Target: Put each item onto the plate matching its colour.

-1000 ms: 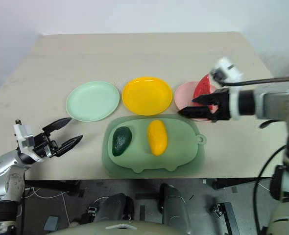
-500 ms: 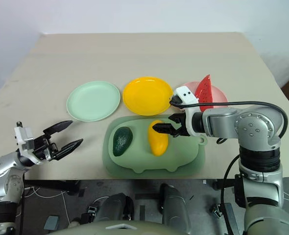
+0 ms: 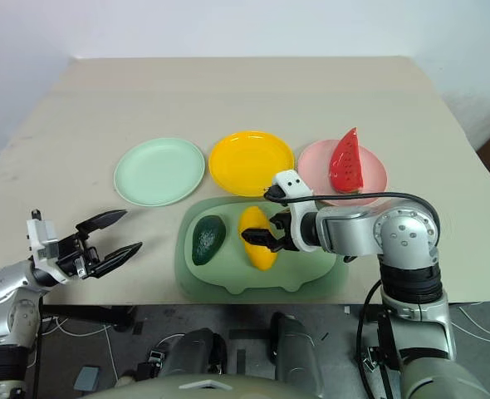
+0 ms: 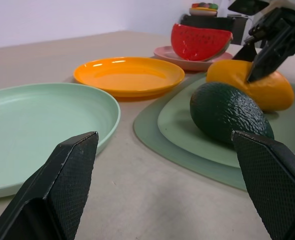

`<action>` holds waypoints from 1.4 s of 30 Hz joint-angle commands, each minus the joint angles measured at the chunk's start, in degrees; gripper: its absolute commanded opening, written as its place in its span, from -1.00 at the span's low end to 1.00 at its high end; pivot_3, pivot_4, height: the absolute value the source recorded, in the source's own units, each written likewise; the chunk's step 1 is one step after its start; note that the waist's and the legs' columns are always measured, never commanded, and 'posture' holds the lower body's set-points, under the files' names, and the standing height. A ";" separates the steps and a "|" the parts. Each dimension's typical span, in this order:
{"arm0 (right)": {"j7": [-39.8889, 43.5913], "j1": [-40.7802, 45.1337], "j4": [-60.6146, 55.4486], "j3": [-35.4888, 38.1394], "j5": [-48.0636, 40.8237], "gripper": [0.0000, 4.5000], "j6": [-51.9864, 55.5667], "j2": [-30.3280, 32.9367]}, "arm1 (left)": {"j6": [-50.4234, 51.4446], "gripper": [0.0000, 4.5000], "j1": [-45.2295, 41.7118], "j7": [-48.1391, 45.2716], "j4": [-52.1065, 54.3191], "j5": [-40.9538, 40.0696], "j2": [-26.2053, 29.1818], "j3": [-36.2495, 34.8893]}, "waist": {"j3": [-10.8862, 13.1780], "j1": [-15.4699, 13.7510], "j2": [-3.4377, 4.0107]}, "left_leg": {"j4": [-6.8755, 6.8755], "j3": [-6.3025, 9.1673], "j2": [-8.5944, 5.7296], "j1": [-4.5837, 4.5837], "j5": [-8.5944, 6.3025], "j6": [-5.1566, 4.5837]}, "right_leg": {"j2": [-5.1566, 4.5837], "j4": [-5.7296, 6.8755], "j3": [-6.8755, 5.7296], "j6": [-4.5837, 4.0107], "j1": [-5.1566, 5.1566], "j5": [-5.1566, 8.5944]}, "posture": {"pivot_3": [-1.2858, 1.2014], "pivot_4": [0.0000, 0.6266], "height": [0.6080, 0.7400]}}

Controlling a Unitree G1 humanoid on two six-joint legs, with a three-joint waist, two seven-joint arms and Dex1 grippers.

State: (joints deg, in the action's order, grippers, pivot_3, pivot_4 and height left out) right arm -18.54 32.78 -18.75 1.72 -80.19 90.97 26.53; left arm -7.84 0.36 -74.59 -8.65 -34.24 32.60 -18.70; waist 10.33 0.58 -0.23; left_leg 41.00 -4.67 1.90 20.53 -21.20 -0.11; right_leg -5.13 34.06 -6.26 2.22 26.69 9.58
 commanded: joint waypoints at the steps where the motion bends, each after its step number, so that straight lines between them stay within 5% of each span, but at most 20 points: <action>1: -2.61 -0.27 1.01 -1.63 0.83 0.98 1.53 0.17 | -0.06 1.00 -0.17 0.46 2.09 -0.24 0.31 -0.01 | 0.00 0.00 0.00 | 0.00 0.00 0.00 0.00 0.00 -0.01 | 0.00 0.00 0.00 0.00 0.00 0.00 | 0.03 -0.52 0.89; 6: -2.37 -0.17 1.03 -2.60 0.77 0.98 1.53 0.40 | -0.07 1.00 0.07 0.92 2.47 -0.11 0.22 0.05 | 0.00 0.05 0.00 | 0.00 0.00 0.00 0.02 -0.01 -0.01 | -0.01 0.00 0.00 0.00 0.01 0.00 | 0.03 -0.52 0.89; 12: -1.55 0.90 1.77 -1.51 1.65 0.38 1.53 0.48 | -0.30 1.00 0.28 1.52 2.69 0.04 -0.10 0.26 | 0.00 0.09 0.00 | 0.00 0.00 0.01 0.02 -0.01 -0.01 | 0.00 -0.01 0.00 0.00 0.02 0.00 | 0.03 -0.52 0.89; 19: 5.25 10.29 8.04 3.18 0.95 0.38 -1.13 1.95 | -0.42 1.00 -0.01 1.98 2.73 0.11 -0.51 0.94 | 0.02 0.18 0.03 | 0.00 -0.02 0.01 0.13 -0.01 -0.02 | 0.02 -0.01 0.01 0.01 0.13 0.00 | 0.03 -0.52 0.89; 31: 33.00 27.76 40.20 -15.67 39.44 0.38 -31.33 -1.89 | -1.07 1.00 -0.22 3.28 3.14 0.44 -1.77 2.26 | 0.03 0.67 0.05 | 0.10 -0.08 -0.07 0.76 0.01 -0.03 | 0.07 0.06 -0.03 0.05 0.63 -0.09 | 0.03 -0.52 0.89; 37: 41.00 31.01 52.04 -16.07 49.91 0.38 -39.54 -6.39 | -1.53 1.00 0.13 3.67 2.97 0.58 -2.20 2.28 | 0.05 0.42 0.09 | 0.05 -0.08 -0.03 0.87 0.02 -0.01 | 0.08 0.07 -0.14 0.04 0.69 -0.08 | 0.03 -0.52 0.89; 42: 44.11 31.72 54.71 -14.52 54.89 0.99 -41.68 -7.64 | -1.60 1.00 -0.35 3.28 2.09 0.56 -2.18 2.34 | 0.05 0.40 0.09 | 0.06 -0.07 -0.03 0.86 0.02 -0.01 | 0.04 0.06 -0.15 0.05 0.66 -0.09 | 0.03 -0.52 0.89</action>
State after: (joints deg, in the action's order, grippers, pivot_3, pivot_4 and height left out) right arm 24.28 63.06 36.37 -14.75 -26.69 50.35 18.99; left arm -8.33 0.24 -71.00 -7.08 -33.65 30.28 -16.00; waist 10.38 0.97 -0.15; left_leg 41.06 -4.74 1.87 21.40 -21.18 -0.12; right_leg -5.09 34.13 -6.42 2.27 27.35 9.49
